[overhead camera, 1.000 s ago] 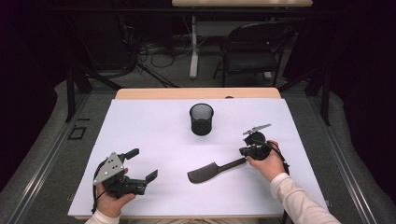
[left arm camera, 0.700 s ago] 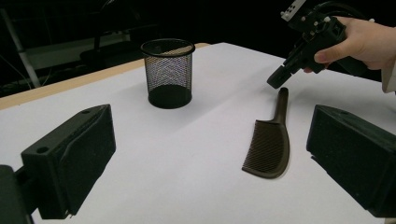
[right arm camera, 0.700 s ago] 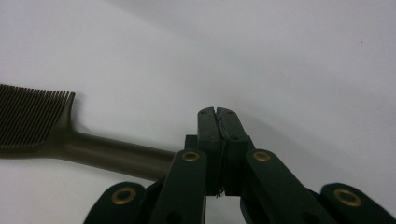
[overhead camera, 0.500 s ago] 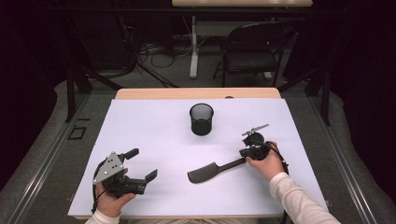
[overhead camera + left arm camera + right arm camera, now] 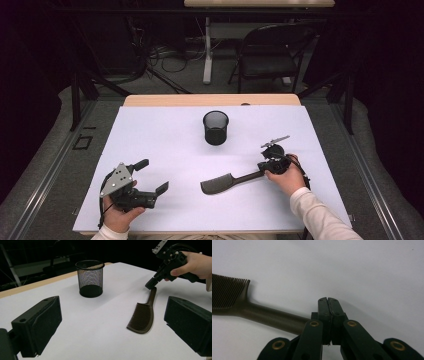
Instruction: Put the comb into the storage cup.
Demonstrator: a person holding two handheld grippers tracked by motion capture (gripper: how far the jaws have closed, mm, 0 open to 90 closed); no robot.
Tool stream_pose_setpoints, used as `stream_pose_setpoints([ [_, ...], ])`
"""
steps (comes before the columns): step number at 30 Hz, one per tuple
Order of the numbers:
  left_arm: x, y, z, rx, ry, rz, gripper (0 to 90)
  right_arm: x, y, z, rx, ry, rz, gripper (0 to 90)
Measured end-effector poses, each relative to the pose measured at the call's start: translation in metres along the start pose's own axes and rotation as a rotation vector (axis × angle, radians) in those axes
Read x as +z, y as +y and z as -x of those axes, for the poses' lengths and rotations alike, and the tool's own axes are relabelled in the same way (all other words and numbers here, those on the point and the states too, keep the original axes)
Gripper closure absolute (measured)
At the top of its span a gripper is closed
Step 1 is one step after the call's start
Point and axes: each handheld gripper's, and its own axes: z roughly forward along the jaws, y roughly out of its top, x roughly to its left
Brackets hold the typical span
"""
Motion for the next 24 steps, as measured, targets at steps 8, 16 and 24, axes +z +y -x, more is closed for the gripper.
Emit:
stream_pose_setpoints([
  [8, 0.0, 0.0, 0.0, 0.0, -0.003, 0.0, 1.5, -0.002, -0.005, -0.003, 0.0, 0.009, 0.007, 89.9],
  [16, 0.0, 0.0, -0.001, -0.001, -0.002, -0.001, 1.5, -0.003, -0.007, -0.004, -0.003, 0.012, -0.009, 90.0],
  [24, 0.0, 0.0, -0.001, -0.002, -0.001, -0.002, 1.5, -0.004, -0.013, -0.007, -0.012, 0.019, -0.012, 90.0],
])
